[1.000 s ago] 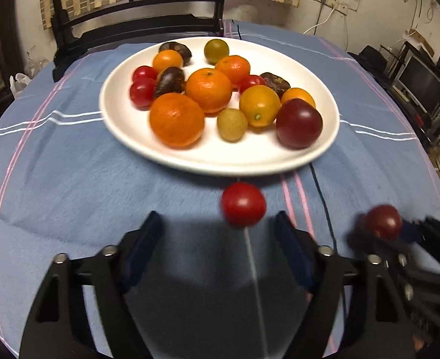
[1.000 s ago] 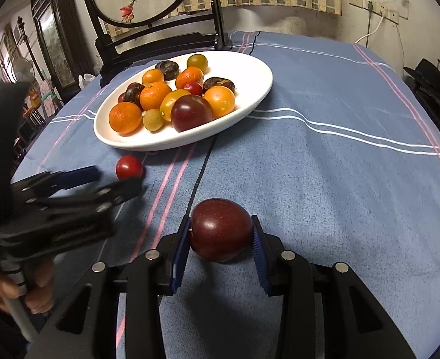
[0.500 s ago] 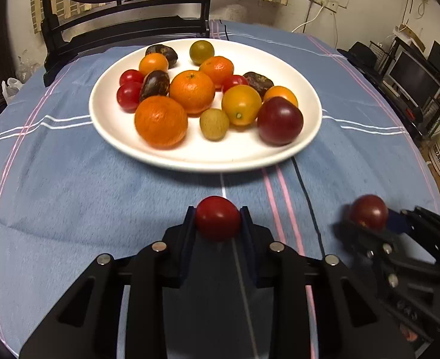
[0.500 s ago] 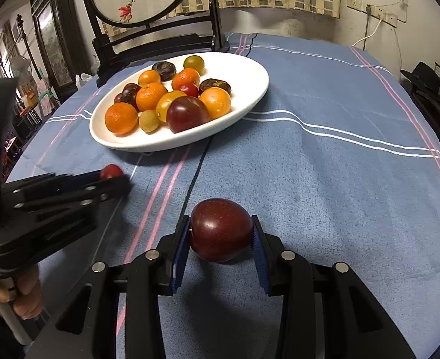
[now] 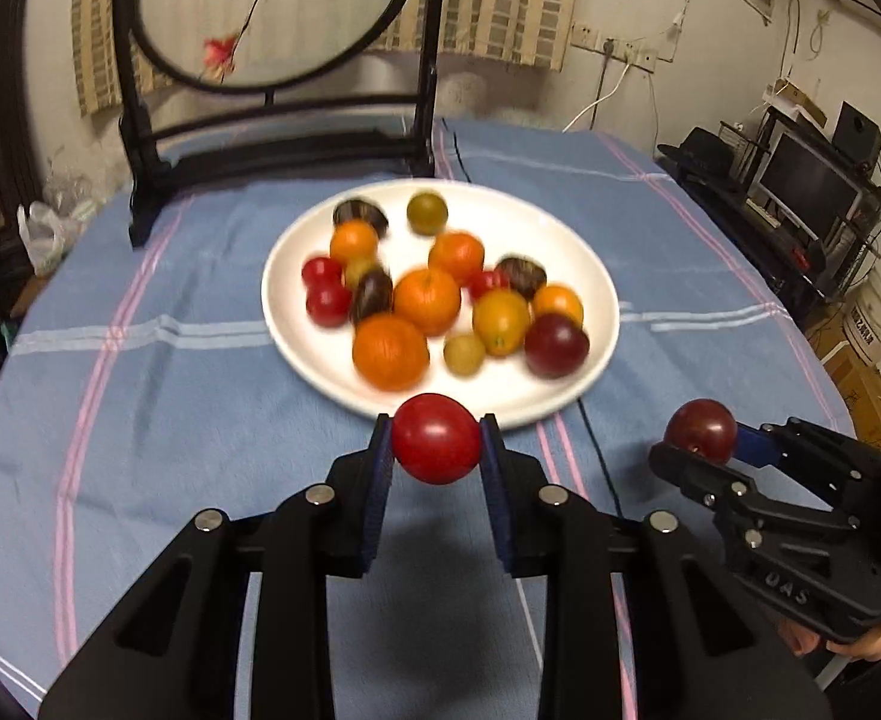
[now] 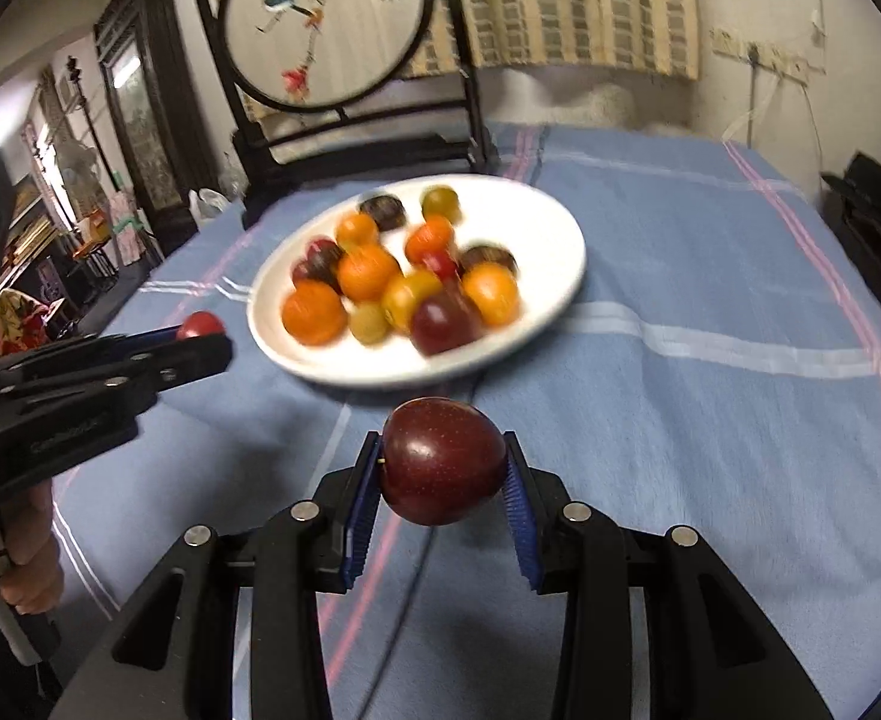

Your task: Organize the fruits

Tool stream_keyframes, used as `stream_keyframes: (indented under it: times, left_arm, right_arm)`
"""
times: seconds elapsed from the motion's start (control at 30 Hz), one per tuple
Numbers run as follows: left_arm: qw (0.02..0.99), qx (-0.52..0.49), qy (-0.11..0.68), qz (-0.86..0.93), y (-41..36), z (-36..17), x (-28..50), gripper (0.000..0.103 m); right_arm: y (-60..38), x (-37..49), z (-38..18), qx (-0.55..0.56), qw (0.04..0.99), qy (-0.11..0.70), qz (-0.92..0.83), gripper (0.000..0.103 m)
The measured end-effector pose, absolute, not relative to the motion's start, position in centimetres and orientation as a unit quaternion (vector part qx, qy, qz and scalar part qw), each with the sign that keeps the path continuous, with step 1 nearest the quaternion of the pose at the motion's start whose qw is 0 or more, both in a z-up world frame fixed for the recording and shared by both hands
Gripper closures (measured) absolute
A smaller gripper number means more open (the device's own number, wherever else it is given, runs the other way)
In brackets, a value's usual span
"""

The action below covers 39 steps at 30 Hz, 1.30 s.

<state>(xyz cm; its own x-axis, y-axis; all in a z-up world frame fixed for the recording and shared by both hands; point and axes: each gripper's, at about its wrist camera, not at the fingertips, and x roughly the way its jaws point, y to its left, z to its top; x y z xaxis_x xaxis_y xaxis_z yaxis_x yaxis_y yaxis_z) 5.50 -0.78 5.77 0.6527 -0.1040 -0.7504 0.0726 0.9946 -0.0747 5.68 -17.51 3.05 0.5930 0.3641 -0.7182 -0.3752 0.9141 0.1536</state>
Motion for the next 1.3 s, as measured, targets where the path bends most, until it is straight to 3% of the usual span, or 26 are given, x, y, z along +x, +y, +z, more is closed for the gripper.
stream_keyframes:
  times: [0.23, 0.7, 0.73, 0.77, 0.83, 1.03, 1.3]
  left_arm:
    - [0.91, -0.021, 0.412, -0.033, 0.1, 6.6, 10.5, 0.075]
    - [0.902, -0.034, 0.431, 0.017, 1.3, 3.8, 18.5, 0.073]
    - [0.903, -0.034, 0.428, 0.023, 1.3, 3.8, 18.7, 0.061]
    - [0.904, -0.035, 0.424, 0.037, 1.4, 3.8, 18.8, 0.043]
    - [0.905, -0.035, 0.421, 0.049, 1.5, 4.0, 18.9, 0.026]
    - [0.91, -0.028, 0.411, 0.049, 1.2, 4.9, 16.8, 0.026]
    - [0.912, -0.028, 0.408, 0.037, 1.0, 5.0, 11.0, 0.015]
  right_arm:
    - [-14.4, 10.1, 5.3, -0.031, 0.9, 0.372, 0.224, 0.064]
    - [-12.1, 18.5, 2.2, -0.024, 0.892, 0.409, 0.19, 0.061]
    - [-12.2, 18.7, 2.2, -0.019, 0.892, 0.41, 0.189, 0.053]
    - [-12.4, 18.7, 2.2, -0.019, 0.896, 0.407, 0.18, 0.05]
    - [-12.7, 18.4, 2.5, -0.019, 0.899, 0.399, 0.181, 0.046]
    - [-14.0, 15.8, 3.9, -0.029, 0.907, 0.375, 0.187, 0.044]
    - [-15.7, 10.1, 3.1, -0.042, 0.898, 0.403, 0.17, 0.027]
